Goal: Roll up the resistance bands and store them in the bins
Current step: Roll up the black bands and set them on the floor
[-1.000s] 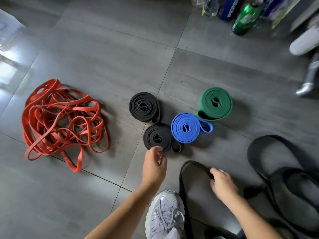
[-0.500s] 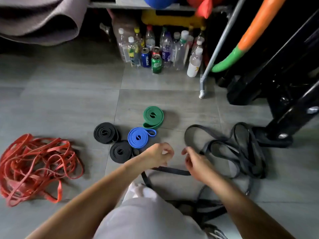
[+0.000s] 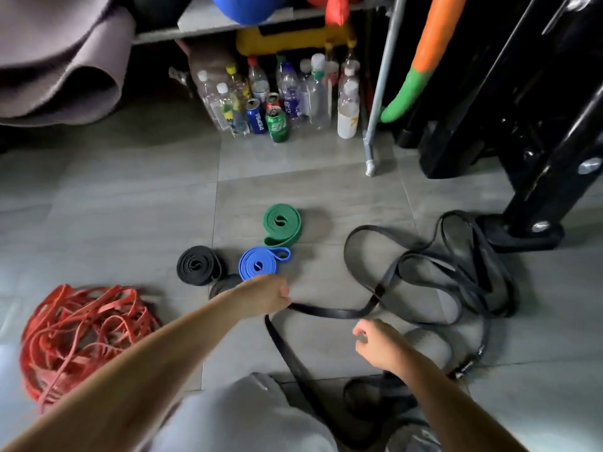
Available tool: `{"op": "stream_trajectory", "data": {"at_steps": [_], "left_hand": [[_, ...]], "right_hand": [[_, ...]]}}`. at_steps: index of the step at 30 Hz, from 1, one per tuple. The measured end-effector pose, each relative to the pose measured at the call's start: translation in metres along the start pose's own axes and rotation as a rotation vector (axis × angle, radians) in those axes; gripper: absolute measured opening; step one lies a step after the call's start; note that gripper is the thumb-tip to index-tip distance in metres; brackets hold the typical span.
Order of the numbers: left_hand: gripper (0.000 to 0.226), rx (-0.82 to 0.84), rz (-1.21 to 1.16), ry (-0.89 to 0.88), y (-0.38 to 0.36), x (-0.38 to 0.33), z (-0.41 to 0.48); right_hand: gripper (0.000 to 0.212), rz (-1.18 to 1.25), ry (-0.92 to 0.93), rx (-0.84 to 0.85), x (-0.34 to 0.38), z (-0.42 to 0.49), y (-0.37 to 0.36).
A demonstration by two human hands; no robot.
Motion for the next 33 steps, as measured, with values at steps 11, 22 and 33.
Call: {"op": "stream_trajectory", "data": {"at_steps": [11,22,33], "left_hand": [[0.048,-0.047,-0.162,0.418,-0.150,0.098,0.044],[0.011,-0.195,-0.611,0.327,-0.104,0.025,0.045],[0.024,-0.298,-0.878,-0.146,0.139,-0.095,-0.060]], "right_hand": [[0.030,-0.087,-0.055,0.124,-0.036,0.052,-0.044],[0.051,0.110,-0.064,-0.027,-0.016,0.058,-0.020],[0.030,0.198,0.281,-0.296,0.095,-0.001,0.153]]}}
Point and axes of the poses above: each hand's wrist, its own z-axis towards the middle knuckle, its own y-axis out of the back of the hand, x = y × z, the point moved 7 cm from there along z, towards the middle knuckle, and after that the axes turned 14 degrees about -x, right-handed, at the moved point
